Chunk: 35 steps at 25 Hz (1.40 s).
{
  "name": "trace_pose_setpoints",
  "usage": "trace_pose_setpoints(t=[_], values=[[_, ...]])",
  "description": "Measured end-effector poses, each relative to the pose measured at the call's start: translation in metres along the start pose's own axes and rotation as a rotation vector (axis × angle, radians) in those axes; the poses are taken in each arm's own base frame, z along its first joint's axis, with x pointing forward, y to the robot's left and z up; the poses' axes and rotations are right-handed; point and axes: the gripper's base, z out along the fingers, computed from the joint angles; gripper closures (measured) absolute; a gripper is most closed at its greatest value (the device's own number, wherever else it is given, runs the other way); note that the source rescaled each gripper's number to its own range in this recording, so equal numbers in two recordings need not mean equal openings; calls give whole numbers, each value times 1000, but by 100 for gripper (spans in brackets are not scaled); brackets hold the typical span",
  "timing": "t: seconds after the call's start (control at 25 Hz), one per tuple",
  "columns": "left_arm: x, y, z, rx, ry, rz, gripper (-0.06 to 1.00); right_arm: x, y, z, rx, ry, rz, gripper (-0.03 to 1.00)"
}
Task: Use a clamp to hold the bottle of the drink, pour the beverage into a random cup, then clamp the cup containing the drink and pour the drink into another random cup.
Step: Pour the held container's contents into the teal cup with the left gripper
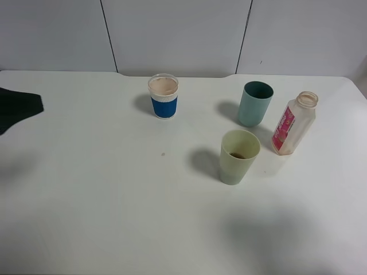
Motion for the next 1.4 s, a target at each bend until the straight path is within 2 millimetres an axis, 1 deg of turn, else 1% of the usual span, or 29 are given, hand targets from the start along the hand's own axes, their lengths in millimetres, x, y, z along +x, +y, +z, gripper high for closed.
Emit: trace_pose_setpoints(t=[0.2,0.48,0.68,0.88,1.04,1.24,1.4], values=[[2,-24,28,122,13,107,-6,0,0,0,0,0,0,-3],[8,-48,56,208,-4,167,-6,0,0,0,0,0,0,-3],[17,-67,70,272,-11,206,-6,0,0,0,0,0,0,-3],[24,-80,83,303,-34,228,-6,0,0,0,0,0,0,-3],[36,-91,94,328,-22,254,-6,0,0,0,0,0,0,-3],[49,-109,103,381,-53,288,-6,0,0,0,0,0,0,-3],[55,-117,109,403,-92,298,-6,0,0,0,0,0,0,-3]])
